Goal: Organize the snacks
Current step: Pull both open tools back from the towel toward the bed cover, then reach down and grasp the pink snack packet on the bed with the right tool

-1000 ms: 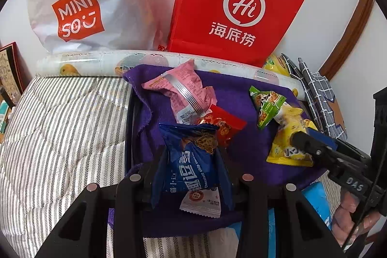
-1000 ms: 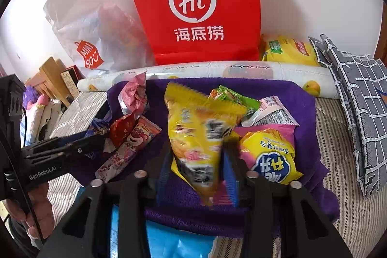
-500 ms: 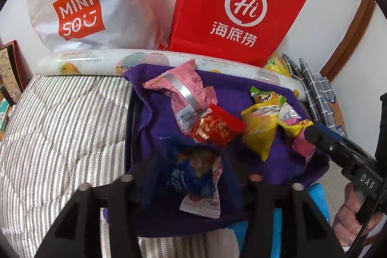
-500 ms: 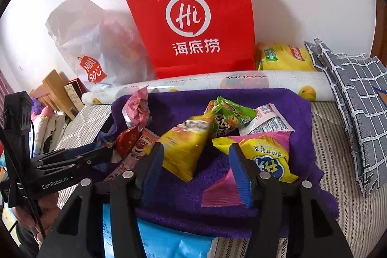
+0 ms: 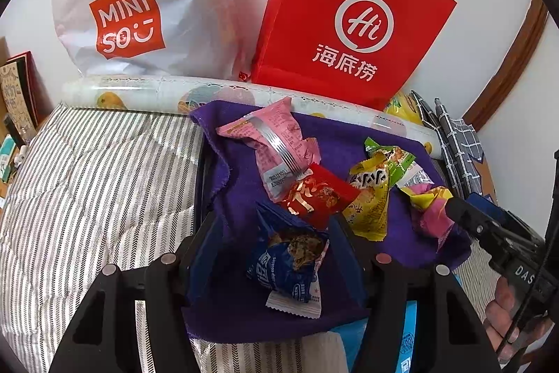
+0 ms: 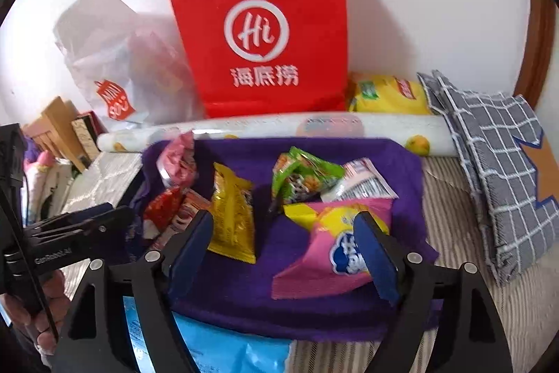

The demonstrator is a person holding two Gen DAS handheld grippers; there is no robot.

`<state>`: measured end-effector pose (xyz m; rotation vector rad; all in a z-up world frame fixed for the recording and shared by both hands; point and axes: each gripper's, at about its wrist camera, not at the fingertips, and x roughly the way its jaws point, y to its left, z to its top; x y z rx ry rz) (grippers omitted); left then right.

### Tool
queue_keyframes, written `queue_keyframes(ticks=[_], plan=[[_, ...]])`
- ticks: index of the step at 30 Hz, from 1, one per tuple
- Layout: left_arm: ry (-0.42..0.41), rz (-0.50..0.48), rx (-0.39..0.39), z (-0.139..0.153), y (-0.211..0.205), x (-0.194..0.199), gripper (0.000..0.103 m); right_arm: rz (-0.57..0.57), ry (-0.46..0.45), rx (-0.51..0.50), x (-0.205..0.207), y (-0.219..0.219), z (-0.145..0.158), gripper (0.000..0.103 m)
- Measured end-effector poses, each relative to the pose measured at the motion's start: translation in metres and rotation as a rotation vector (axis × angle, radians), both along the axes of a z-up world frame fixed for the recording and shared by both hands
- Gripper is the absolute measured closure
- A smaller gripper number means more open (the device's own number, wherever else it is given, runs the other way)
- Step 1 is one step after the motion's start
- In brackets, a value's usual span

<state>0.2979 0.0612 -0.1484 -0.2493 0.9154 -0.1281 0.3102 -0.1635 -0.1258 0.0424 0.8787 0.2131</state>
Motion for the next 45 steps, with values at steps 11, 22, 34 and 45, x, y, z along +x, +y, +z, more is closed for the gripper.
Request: queue_keyframes(ticks=[11,22,34,45], plan=[[-0.025,-0.018,-0.006,0.01,-0.001,-0.005,0.043,-0.044,-0.101,0.075,-0.025,-0.016,0.028,0.021],[-0.097,-0.026,-0.051,0.042,0.004,-0.019,0.043,-0.085,-0.067,0.024,-0.095,-0.022,0.038,0.021],[-0.11,-0.045,0.013,0.063,0.021,-0.078,0.042,-0.048,0.023,0.048,-0.193,0.001,0.025,0.021],[-0.086,0.009,0.065,0.046,0.072,-0.137,0.042,0.131,0.141,0.089,-0.235,0.063,-0.015,0.021]])
